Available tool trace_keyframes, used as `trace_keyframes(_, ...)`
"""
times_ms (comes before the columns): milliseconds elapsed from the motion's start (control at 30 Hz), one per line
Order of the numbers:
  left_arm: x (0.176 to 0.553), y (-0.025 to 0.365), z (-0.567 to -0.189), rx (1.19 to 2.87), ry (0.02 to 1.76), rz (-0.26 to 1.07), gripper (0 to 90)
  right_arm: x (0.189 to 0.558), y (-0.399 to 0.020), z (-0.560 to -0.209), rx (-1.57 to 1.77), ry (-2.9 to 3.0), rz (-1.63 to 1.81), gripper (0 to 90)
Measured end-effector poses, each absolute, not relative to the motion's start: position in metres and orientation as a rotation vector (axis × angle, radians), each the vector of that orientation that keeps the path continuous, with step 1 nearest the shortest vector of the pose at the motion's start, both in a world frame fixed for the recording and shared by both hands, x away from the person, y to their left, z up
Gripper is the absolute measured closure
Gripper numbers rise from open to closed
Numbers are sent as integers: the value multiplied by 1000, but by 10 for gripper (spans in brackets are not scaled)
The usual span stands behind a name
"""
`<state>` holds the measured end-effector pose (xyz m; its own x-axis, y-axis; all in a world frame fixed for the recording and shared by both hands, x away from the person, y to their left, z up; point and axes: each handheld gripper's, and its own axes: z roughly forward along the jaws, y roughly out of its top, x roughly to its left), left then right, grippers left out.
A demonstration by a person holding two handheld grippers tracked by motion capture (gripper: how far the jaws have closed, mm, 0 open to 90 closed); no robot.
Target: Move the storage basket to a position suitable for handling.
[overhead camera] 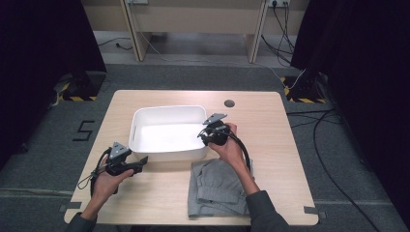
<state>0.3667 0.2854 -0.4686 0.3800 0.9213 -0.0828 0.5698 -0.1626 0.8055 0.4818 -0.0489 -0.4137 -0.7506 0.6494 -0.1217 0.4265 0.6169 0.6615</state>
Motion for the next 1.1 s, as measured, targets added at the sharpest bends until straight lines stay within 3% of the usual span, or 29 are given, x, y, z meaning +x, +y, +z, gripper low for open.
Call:
trace_keyframes(667,396,212,-463,1917,1188,519,262,488,-122,-422,958,2394,841,566)
trace_keyframes(1100,397,190,-458,1941,1101,523,262,486,-152,-421,938,2386,822,583)
